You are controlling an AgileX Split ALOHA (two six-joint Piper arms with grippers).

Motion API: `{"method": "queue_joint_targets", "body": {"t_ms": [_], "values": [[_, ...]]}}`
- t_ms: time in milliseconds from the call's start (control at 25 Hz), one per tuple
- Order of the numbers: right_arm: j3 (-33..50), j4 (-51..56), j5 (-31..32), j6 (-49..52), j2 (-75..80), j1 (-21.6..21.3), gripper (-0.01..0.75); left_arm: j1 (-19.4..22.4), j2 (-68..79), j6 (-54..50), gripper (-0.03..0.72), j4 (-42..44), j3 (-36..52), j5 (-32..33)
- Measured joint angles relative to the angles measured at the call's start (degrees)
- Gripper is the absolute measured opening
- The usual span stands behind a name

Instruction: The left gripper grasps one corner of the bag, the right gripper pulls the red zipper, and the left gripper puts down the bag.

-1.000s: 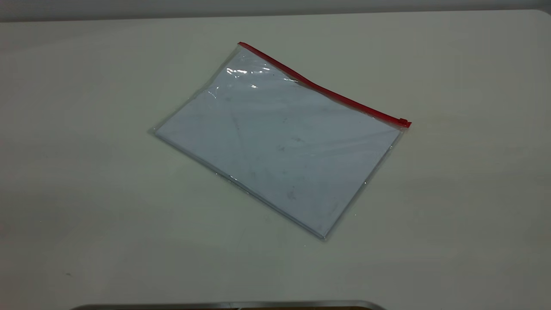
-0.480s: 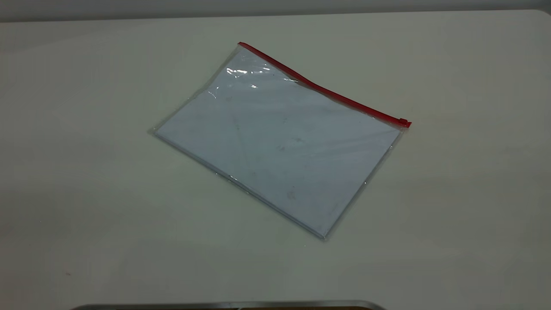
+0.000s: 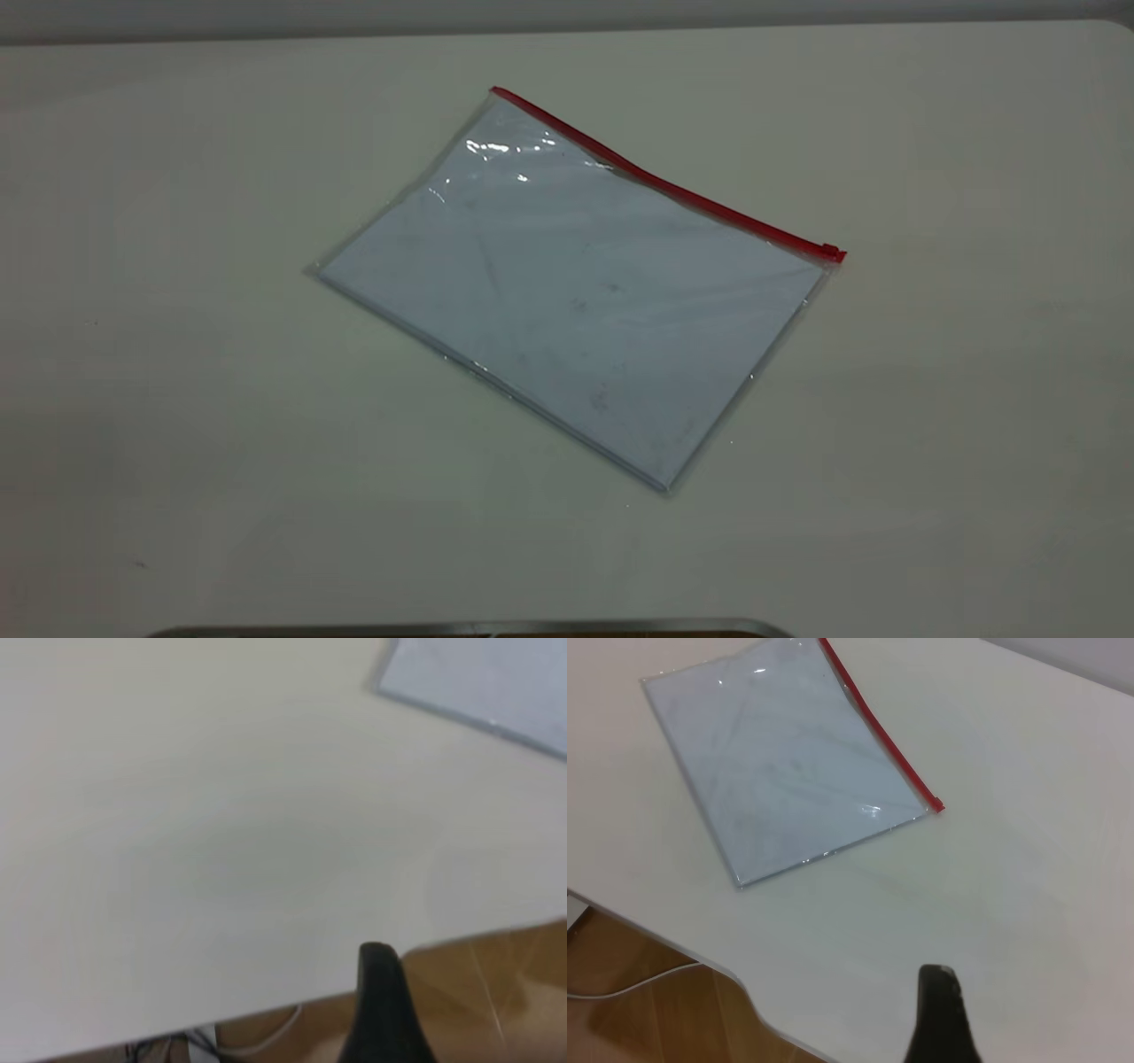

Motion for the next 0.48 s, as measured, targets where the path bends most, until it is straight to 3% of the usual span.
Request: {"method": "queue_joint_targets", "body": {"t_ms": [480], "values": [[0.0, 0.0, 0.0, 0.0, 0.0, 0.0, 0.575, 0.0, -3.62, 0.0, 0.582, -0.1, 0.0, 0.35]]}}
